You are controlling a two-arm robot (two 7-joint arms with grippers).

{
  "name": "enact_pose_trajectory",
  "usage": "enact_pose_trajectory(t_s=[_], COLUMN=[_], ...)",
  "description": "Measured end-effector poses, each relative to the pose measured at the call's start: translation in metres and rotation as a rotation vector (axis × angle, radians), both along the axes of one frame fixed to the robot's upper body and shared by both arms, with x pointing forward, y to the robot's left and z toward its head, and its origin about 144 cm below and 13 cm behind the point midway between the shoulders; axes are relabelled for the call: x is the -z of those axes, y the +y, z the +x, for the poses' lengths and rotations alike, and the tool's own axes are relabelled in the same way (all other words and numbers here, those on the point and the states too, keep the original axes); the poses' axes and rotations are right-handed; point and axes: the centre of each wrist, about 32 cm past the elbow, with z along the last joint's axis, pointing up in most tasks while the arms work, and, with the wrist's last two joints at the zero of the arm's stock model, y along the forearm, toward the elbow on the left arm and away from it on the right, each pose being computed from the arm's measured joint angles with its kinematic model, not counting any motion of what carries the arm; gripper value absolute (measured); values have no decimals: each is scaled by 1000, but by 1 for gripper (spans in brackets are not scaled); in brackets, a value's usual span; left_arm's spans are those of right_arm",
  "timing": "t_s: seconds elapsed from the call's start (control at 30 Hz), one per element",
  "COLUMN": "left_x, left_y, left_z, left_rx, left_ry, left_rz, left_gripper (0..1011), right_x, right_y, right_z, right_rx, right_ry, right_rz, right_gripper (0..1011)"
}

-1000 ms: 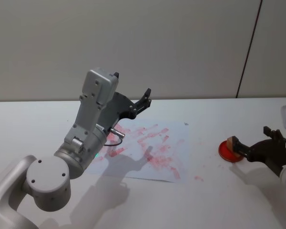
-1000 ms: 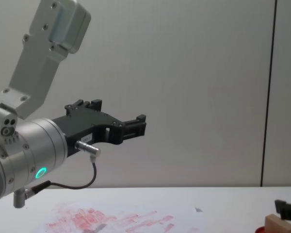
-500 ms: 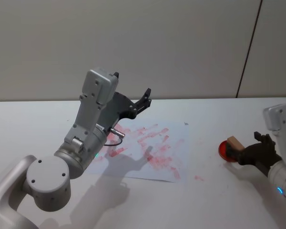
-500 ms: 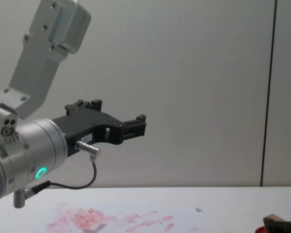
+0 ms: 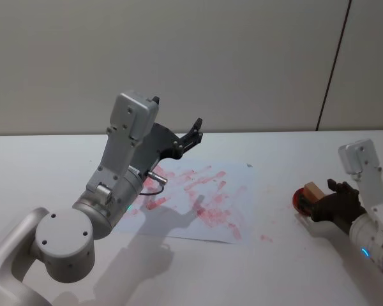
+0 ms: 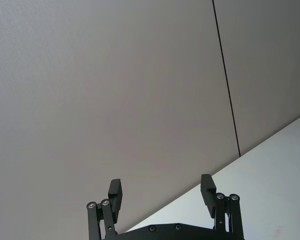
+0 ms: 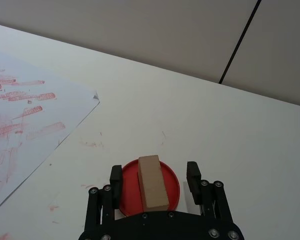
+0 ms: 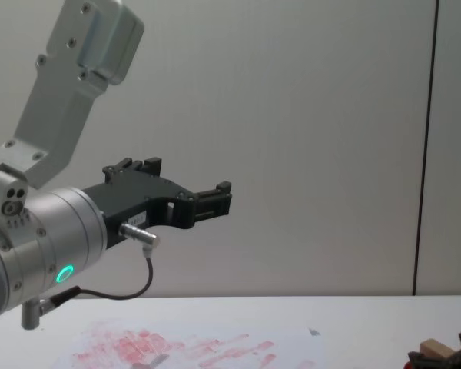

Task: Use the one hand to pick up the stamp and affix it onto the A4 paper.

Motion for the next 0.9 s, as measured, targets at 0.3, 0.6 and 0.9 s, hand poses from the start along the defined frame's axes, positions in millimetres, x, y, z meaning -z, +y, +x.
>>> enact_pose_trajectory(t_s=[0.3, 0.6, 0.9], left_x=[0, 0, 0], left_y=[0, 0, 0], left_z=[0, 0, 0], left_rx=[0, 0, 0], left_ry=[0, 0, 0], left_rz=[0, 0, 0], left_gripper=[1001, 1001, 1001], right_x=[1, 2, -1], right_y=[2, 3, 4], right_z=[2, 4, 4], right_rx=[-4, -5, -10], right_ry=[6, 9, -7], right_rz=[-3, -5, 8], right_gripper=[547, 264, 219])
